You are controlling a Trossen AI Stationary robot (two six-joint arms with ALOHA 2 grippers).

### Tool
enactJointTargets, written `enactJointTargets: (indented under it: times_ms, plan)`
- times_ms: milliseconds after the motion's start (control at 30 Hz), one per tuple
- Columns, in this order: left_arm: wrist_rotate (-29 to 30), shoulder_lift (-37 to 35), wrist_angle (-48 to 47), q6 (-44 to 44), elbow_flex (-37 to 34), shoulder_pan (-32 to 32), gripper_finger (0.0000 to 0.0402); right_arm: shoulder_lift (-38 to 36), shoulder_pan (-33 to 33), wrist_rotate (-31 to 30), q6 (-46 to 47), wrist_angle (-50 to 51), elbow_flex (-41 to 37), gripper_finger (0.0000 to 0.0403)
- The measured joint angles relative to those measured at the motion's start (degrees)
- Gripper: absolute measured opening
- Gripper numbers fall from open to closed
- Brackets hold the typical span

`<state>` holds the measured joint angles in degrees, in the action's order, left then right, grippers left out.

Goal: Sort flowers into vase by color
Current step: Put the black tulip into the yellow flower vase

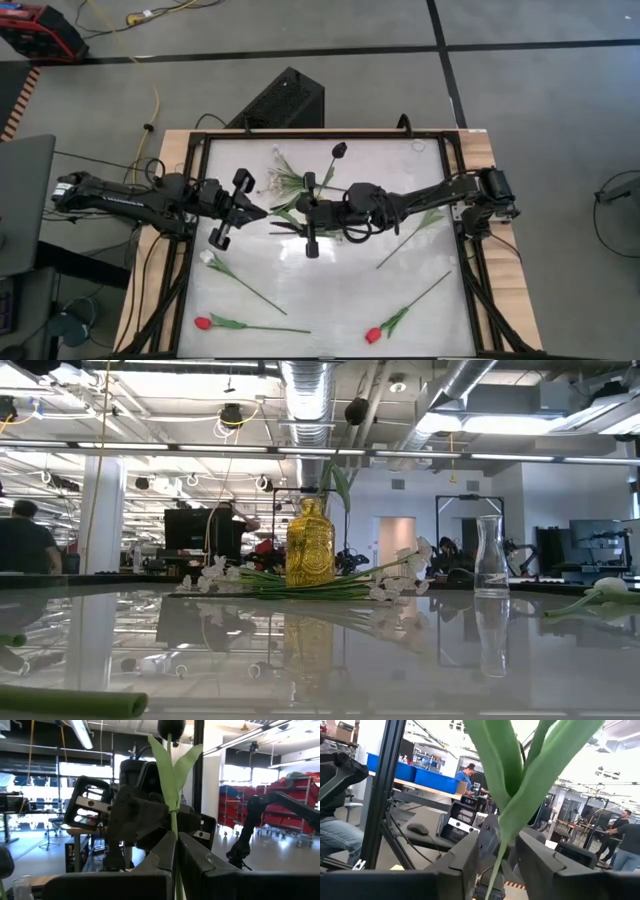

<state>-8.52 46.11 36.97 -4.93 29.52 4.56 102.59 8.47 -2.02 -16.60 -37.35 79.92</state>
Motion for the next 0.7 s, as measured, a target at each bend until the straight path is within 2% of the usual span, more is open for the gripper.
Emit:
enactJointTargets:
  times_ms: [333, 467, 533, 633, 700]
  plan:
    - [0.34, 0.00, -0.28, -0.47, 0.00, -0.02, 0.0000, 0.00, 0.00, 0.00, -0.44, -0.64, 0.00, 0.0072]
    - [2.92, -0.06, -2.17, -0.31, 0.04, 0.00, 0.0005, 0.00, -0.04, -0.09, -0.46, -0.26, 0.00, 0.0033]
    - [3.43, -0.57, -4.16, 0.55, 0.07, 0.00, 0.0016, 0.00, -0.02, -0.09, -0.46, 0.50, 0.00, 0.0018]
    - [4.18, -2.30, -8.57, 2.51, 0.07, 0.00, 0.0045, -0.43, 0.75, -1.90, 0.12, 3.66, -0.01, 0.0018]
    - [7.39, -4.66, -13.48, 4.61, 0.07, -0.04, 0.0071, -1.26, 1.76, -4.62, 0.46, 7.50, -0.02, 0.0021]
